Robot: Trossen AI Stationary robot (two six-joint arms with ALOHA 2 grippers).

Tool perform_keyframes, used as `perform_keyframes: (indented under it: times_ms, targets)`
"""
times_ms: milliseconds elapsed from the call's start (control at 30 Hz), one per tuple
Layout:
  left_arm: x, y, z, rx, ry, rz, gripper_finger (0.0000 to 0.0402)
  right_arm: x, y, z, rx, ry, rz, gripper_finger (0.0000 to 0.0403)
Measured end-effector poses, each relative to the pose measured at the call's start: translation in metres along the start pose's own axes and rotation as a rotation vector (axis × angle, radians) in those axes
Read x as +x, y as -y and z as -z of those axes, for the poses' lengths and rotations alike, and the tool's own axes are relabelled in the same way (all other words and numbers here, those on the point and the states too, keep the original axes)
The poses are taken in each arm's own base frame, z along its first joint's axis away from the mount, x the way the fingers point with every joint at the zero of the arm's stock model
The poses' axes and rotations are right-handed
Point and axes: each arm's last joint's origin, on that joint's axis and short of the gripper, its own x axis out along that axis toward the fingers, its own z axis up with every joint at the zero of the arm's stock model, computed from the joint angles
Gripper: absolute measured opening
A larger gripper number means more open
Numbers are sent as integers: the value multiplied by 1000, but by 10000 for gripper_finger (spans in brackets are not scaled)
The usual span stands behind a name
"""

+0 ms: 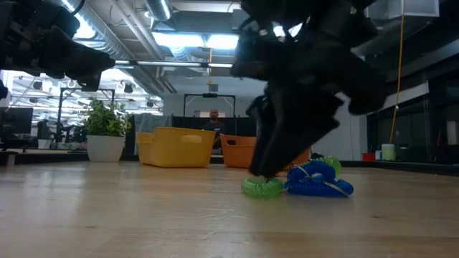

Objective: Sort spring keychains
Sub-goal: Put the green spring keychain into the orange bin

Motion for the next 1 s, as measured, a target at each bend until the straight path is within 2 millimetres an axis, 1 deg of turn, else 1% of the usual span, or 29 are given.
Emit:
perform_keyframes:
  times_ms: [133,267,400,633,1000]
  targets:
    - [0,0,0,0,-1,0,70,3,-1,-9,-5,22,-7,168]
    - [0,0,0,0,-3,-1,70,8,-1,-6,-9,-17,-5,168]
    - [0,0,0,0,-2,0,70,9,-1,-7,-2,-33,-6,168]
    - [0,0,0,0,1,0,70,9,-1,-3,3,-78,0,168]
    - [0,0,0,0,0,0,70,9,3,0,-63,-112,9,165]
